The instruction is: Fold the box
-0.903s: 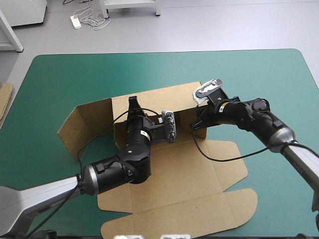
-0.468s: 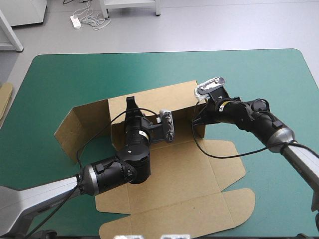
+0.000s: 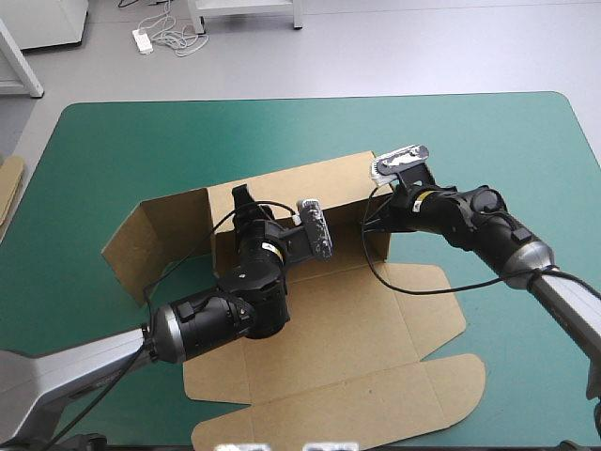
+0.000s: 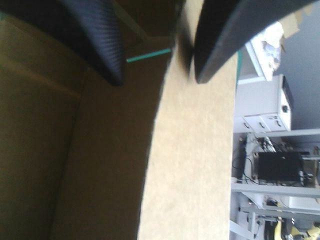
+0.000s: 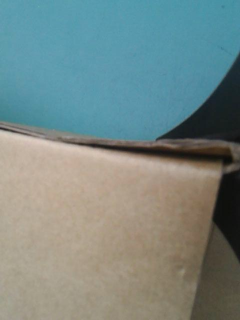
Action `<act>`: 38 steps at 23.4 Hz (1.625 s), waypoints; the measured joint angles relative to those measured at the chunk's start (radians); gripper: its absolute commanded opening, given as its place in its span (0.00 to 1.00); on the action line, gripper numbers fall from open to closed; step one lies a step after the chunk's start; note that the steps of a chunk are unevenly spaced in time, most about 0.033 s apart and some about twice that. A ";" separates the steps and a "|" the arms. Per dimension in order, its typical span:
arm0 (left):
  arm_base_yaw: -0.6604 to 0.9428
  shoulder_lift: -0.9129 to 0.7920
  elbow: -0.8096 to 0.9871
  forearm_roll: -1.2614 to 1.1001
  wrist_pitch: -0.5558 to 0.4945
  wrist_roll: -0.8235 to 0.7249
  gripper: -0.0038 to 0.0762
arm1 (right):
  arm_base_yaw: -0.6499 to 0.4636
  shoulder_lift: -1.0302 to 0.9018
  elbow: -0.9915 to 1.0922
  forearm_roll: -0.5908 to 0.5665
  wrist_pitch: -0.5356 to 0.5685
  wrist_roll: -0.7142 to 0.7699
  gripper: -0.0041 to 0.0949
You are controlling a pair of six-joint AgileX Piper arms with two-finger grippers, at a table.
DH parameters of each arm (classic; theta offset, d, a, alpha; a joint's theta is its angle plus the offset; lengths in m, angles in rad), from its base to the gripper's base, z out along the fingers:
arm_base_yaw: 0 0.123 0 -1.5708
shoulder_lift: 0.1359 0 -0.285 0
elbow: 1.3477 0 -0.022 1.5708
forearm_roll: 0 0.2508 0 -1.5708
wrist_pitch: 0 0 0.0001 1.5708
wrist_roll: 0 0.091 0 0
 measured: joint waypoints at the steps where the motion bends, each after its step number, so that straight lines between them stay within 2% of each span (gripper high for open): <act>1: 0.000 0.000 -0.018 -0.031 0.023 0.007 0.61 | 0.000 0.000 0.000 -0.015 0.000 0.017 0.02; 6: 0.000 0.000 -0.151 -0.167 0.136 0.067 0.56 | 0.000 0.000 0.000 -0.064 -0.002 0.076 0.02; 9: 0.000 -0.011 -0.245 -0.241 0.148 0.083 0.51 | 0.000 0.000 0.000 -0.082 -0.004 0.083 0.02; 14: 0.071 -0.047 -0.493 -0.289 0.159 0.090 0.51 | 0.000 0.000 0.000 -0.082 -0.002 0.091 0.02; 18: 0.366 -0.048 -0.643 -0.448 0.167 0.152 0.51 | 0.000 0.000 0.000 -0.082 0.001 0.093 0.02; 21: 0.541 -0.048 -0.666 -0.587 0.167 0.198 0.51 | 0.000 0.000 0.000 -0.082 0.001 0.093 0.02; 23: 0.760 -0.042 -0.670 -0.771 0.168 0.258 0.51 | 0.000 0.000 -0.004 -0.087 0.008 0.093 0.02; 25: 0.891 -0.030 -0.670 -0.878 0.169 0.292 0.51 | 0.000 0.000 -0.018 -0.092 0.030 0.093 0.02; 30: 1.207 0.045 -0.670 -1.223 0.170 0.398 0.51 | 0.000 0.000 -0.139 -0.110 0.174 0.097 0.02; 38: 1.270 0.068 -0.670 -1.239 0.171 0.410 0.51 | 0.000 0.000 -0.337 -0.121 0.417 0.133 0.02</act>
